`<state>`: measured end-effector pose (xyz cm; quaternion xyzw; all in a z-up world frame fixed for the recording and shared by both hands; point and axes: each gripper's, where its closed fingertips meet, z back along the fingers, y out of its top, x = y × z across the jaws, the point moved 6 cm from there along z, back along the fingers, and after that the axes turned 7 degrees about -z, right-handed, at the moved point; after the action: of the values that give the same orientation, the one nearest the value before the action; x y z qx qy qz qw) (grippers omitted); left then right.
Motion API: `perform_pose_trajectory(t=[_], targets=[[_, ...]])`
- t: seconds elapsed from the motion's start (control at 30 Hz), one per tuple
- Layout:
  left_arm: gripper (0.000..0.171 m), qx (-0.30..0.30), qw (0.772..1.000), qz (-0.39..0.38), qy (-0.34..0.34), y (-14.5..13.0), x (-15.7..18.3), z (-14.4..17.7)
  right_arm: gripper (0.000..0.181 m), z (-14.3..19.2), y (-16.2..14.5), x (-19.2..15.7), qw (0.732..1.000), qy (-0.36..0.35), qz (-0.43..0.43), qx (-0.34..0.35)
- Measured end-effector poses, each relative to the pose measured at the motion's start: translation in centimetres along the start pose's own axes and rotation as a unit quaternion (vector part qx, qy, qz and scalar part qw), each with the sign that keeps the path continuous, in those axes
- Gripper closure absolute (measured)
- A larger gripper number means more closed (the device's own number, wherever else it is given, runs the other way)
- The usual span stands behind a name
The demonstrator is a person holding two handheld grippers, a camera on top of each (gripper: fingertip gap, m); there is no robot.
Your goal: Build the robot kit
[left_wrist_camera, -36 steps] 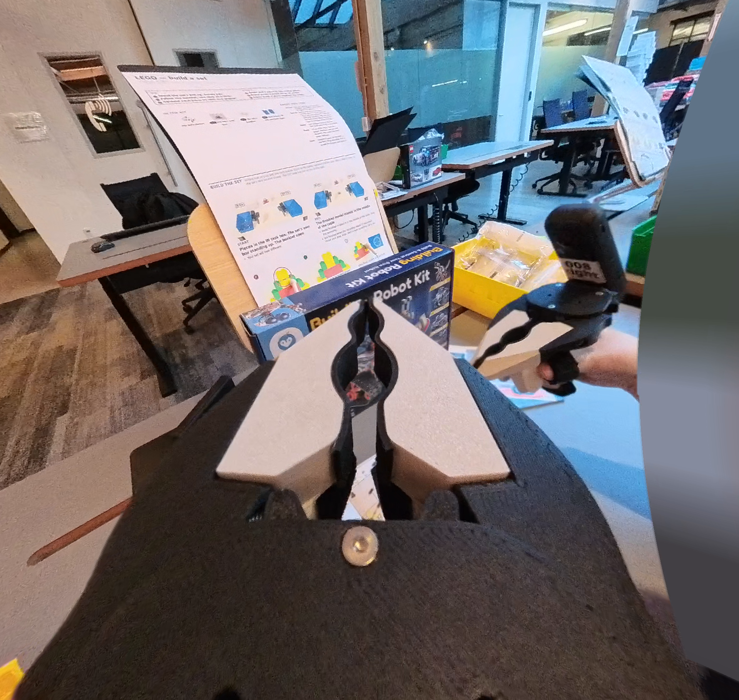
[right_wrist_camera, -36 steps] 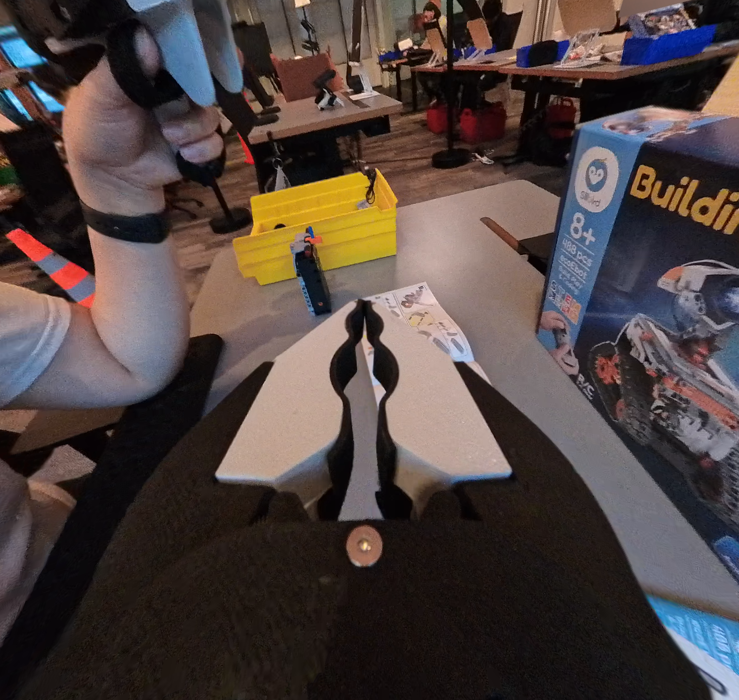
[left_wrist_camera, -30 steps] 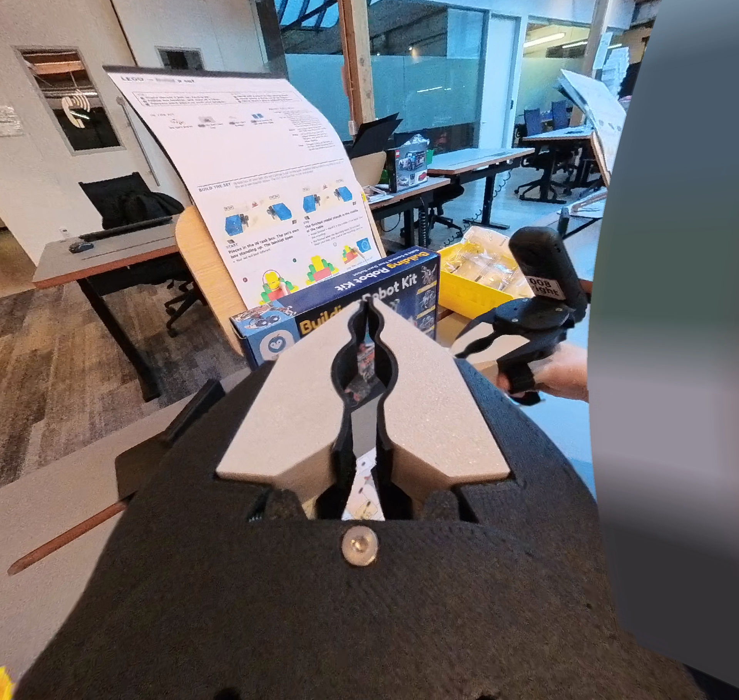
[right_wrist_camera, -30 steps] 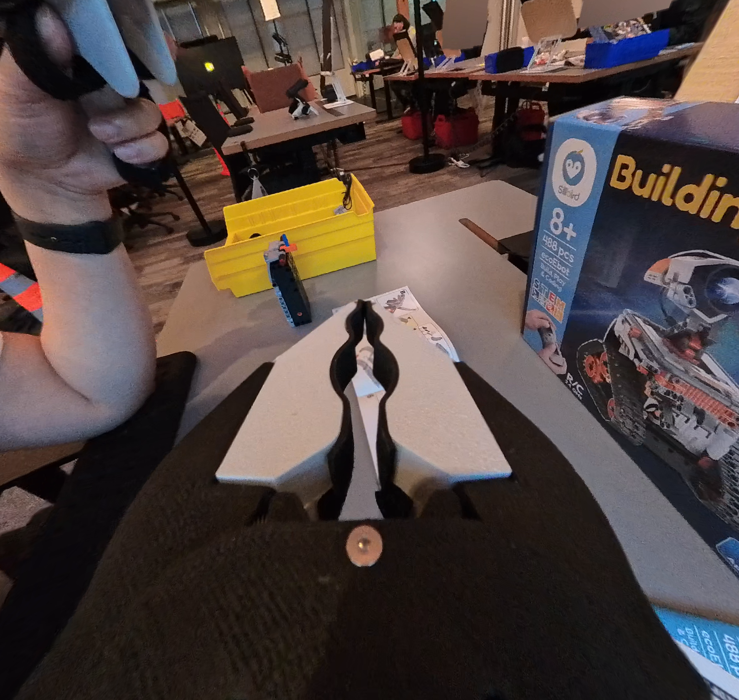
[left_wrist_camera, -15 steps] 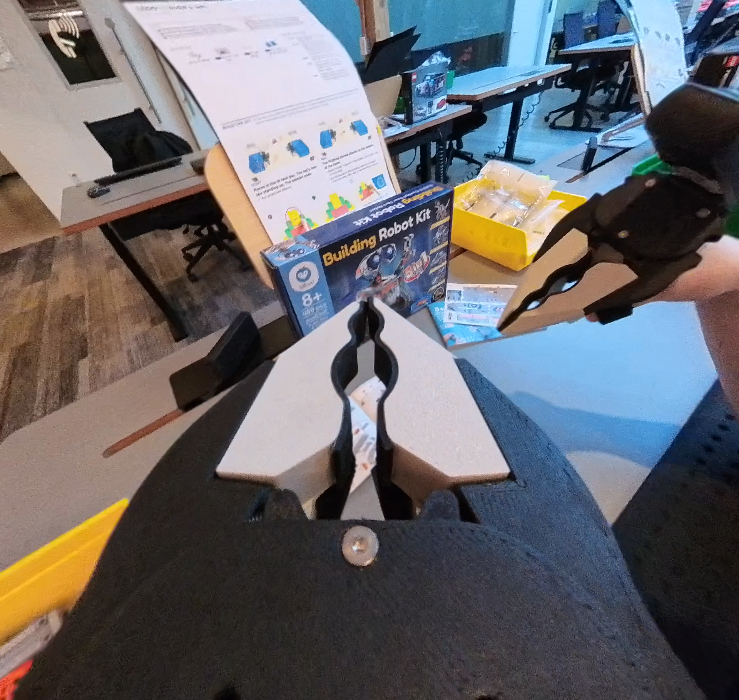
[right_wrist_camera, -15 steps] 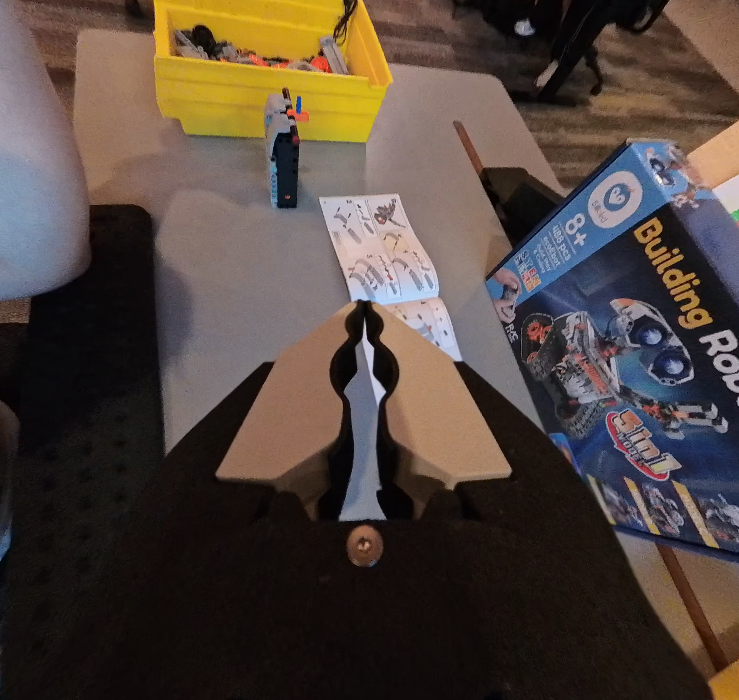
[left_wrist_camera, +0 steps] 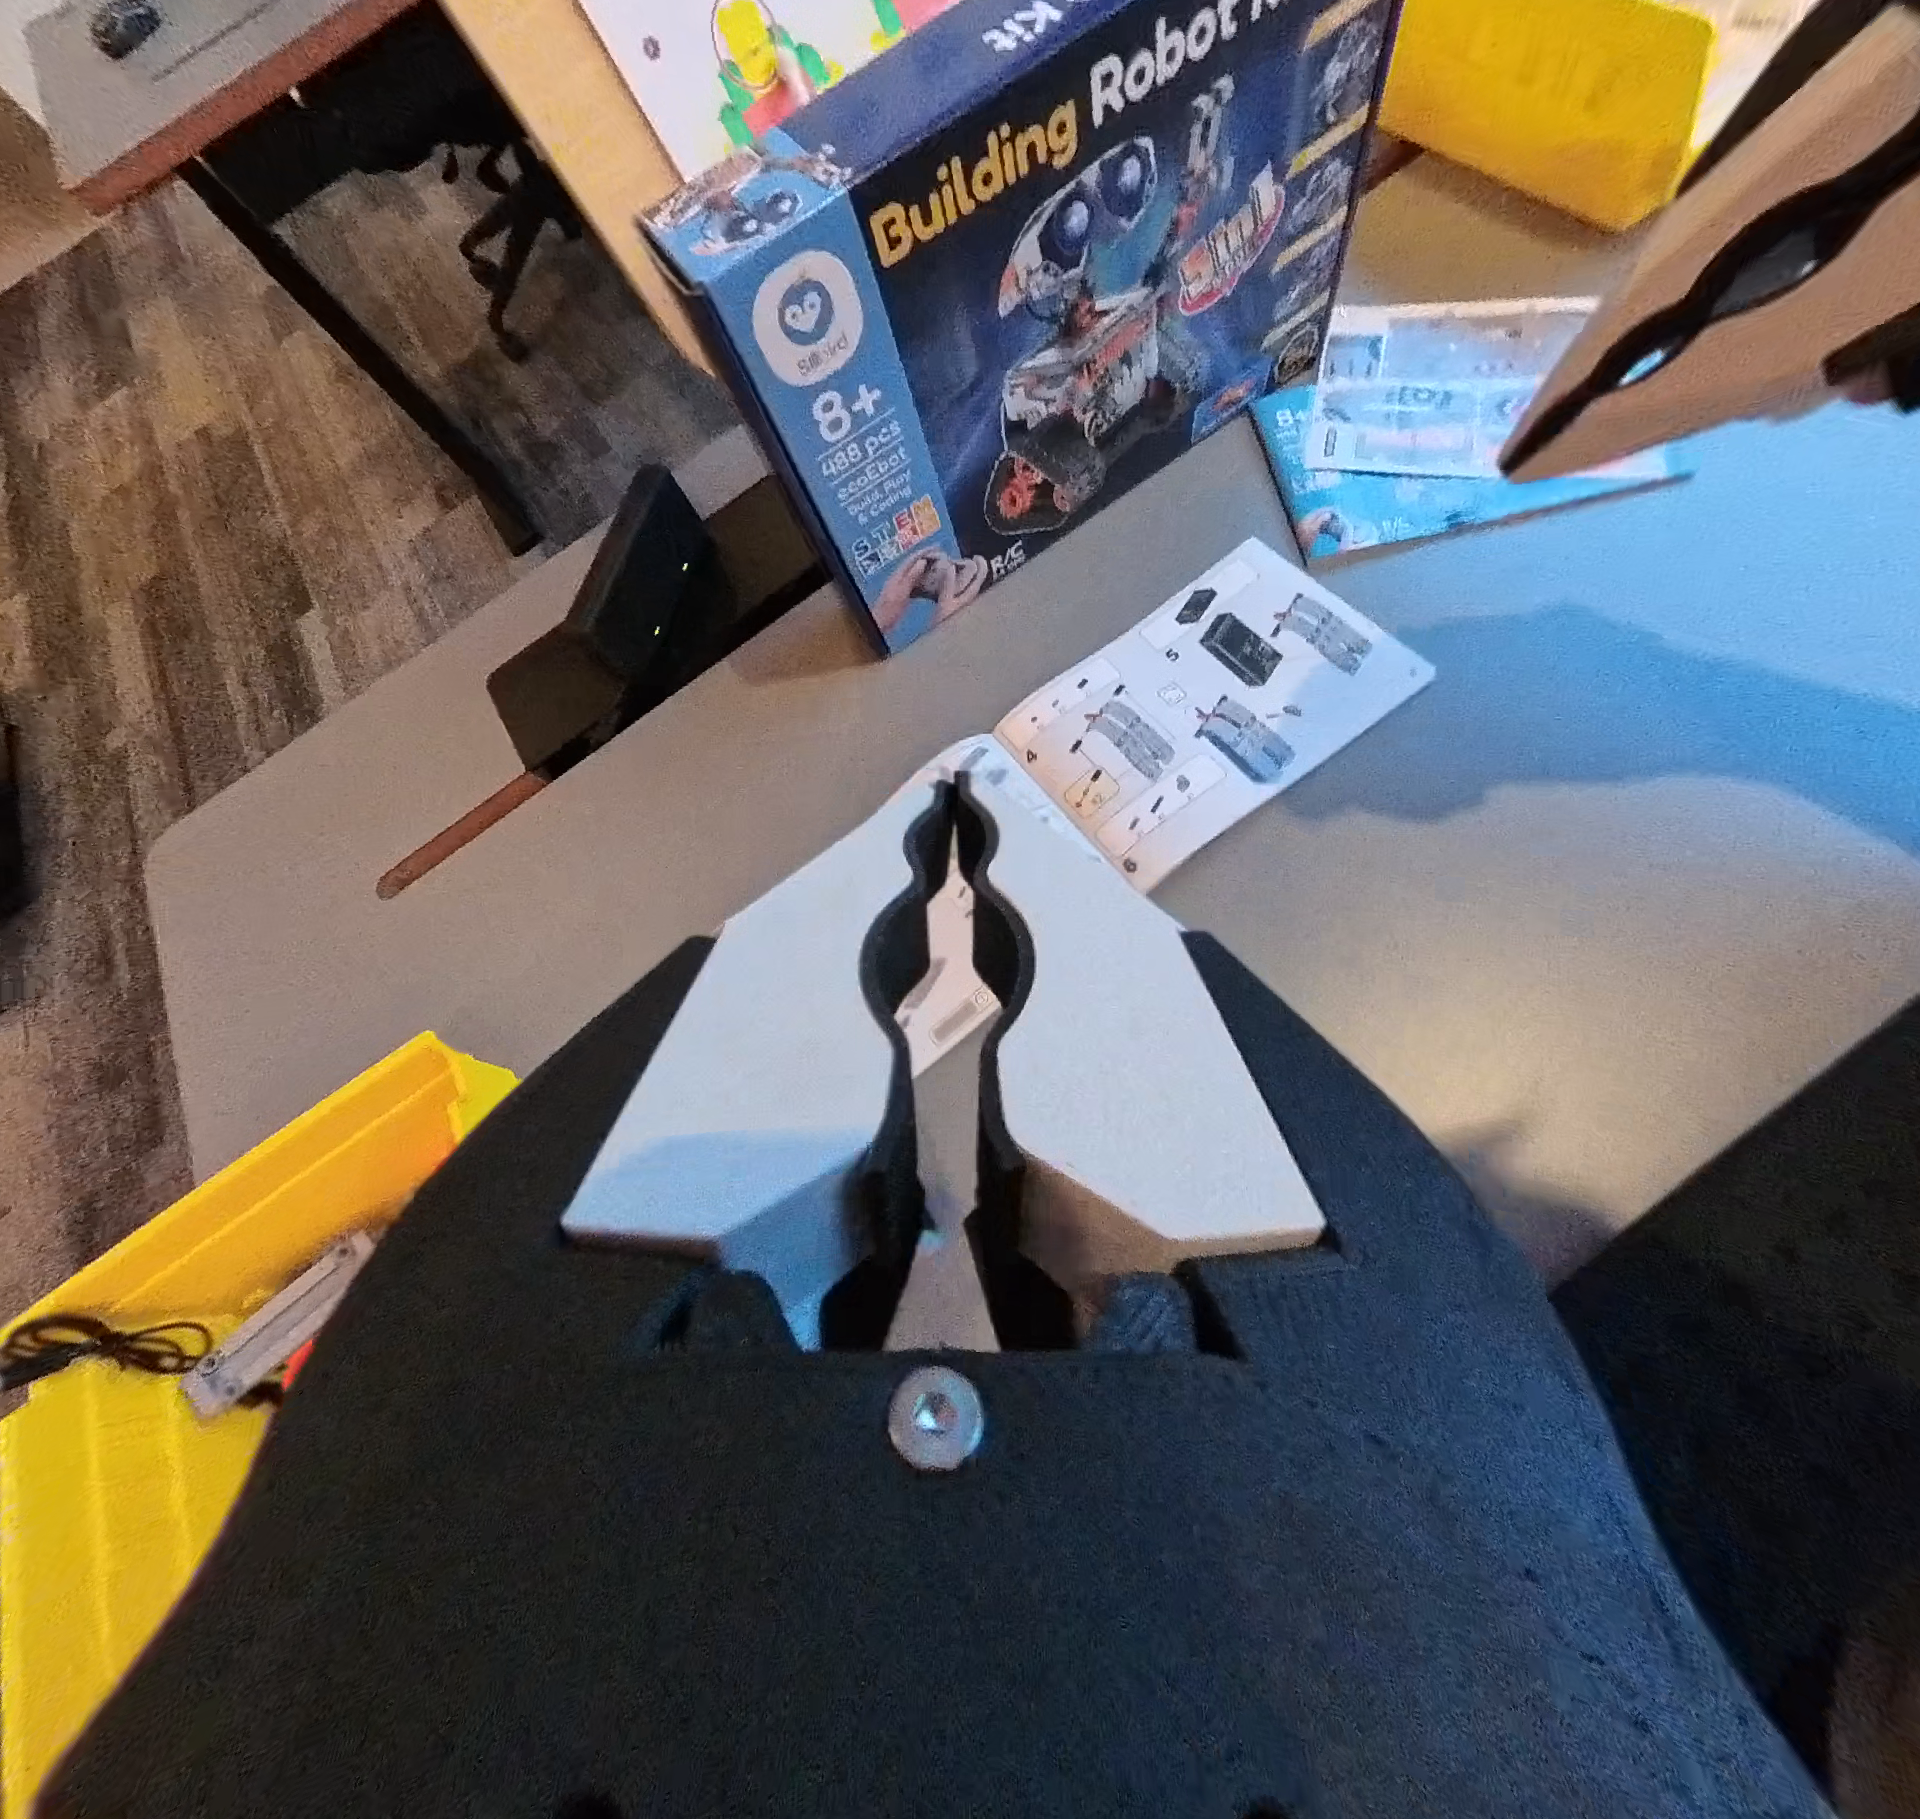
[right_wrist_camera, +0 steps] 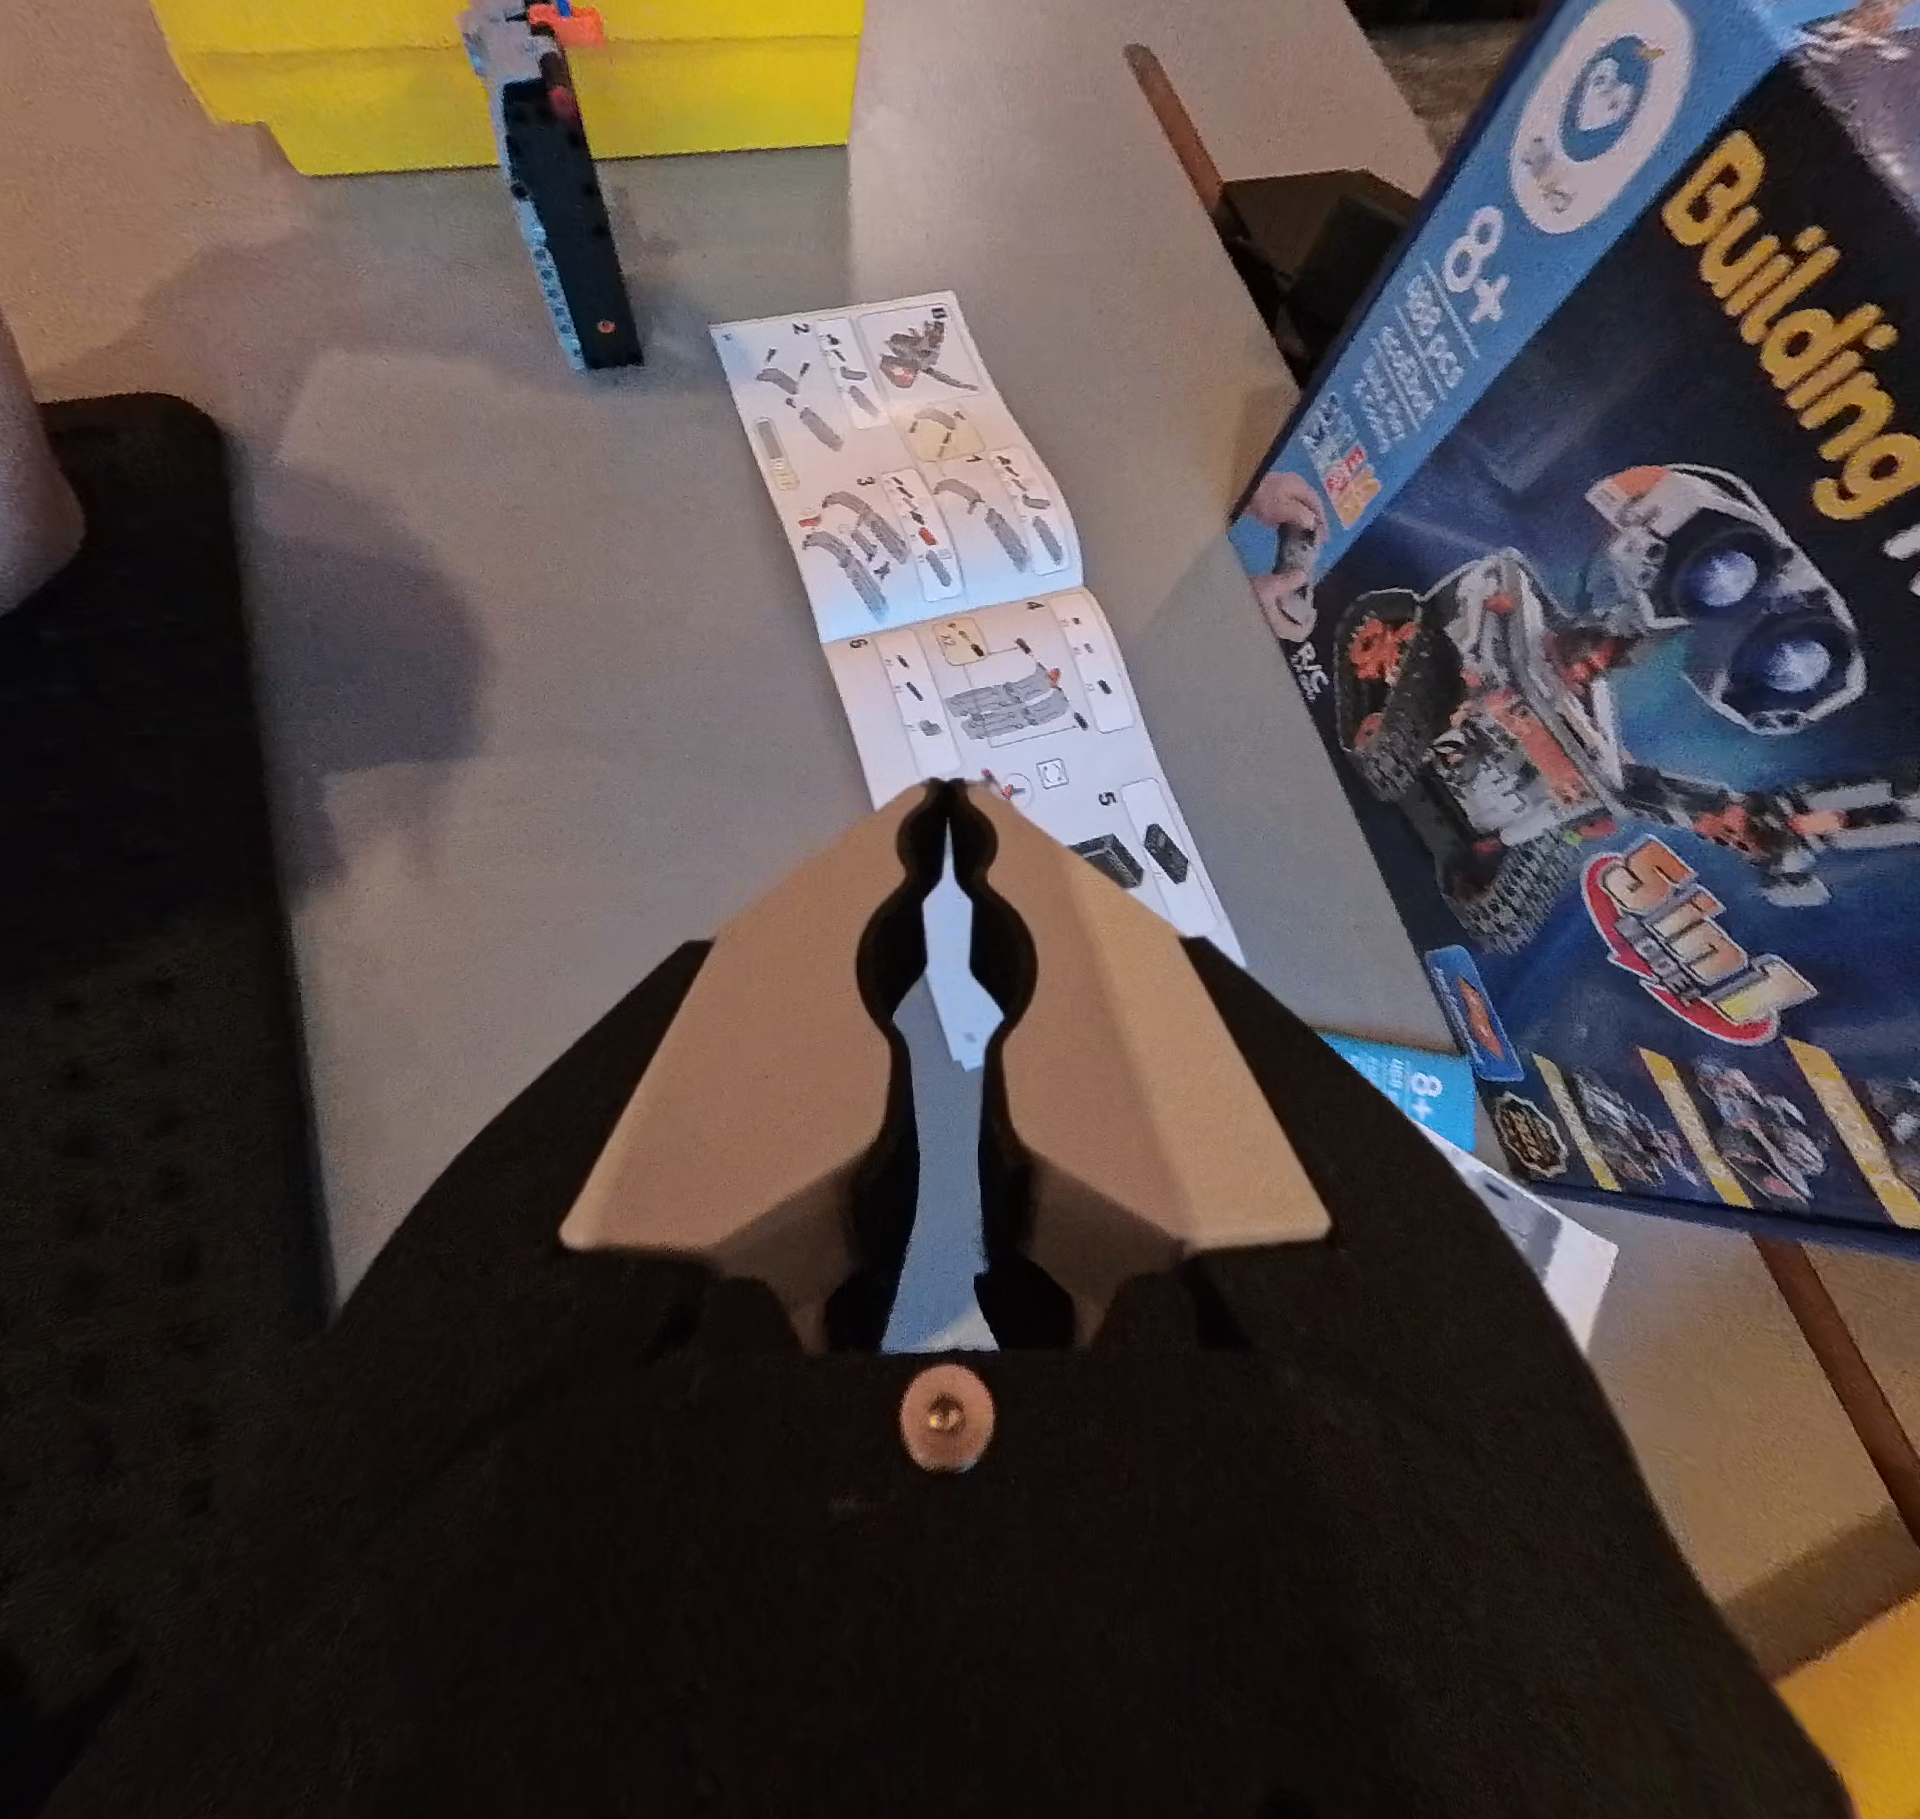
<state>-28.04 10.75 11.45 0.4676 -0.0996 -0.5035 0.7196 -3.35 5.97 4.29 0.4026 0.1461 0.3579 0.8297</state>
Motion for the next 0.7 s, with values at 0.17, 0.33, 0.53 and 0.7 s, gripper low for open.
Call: perform_pose_trajectory(t=[0.17, 0.33, 0.53, 0.7], targets=[[0.171, -0.005, 0.998, 0.041, 0.053, -1.1, -1.6, 1.6, 0.181, 2.4, -1.0, 1.9, 0.999, -0.035, -0.004, 0.018], [0.162, -0.023, 0.992, 0.077, 0.096, -2.0, -2.3, 2.0, 0.177, 4.0, -1.9, 2.5, 0.997, -0.083, 0.007, 0.0], [0.16, 0.045, 0.998, 0.044, 0.024, 1.0, 0.1, 0.9, 0.169, 6.1, -0.4, 0.6, 0.994, -0.087, 0.052, 0.042], [0.162, 0.059, 0.998, 0.022, 0.0, 1.6, 0.7, 0.8, 0.164, 7.3, 0.4, -0.5, 0.991, -0.068, 0.073, 0.09]])
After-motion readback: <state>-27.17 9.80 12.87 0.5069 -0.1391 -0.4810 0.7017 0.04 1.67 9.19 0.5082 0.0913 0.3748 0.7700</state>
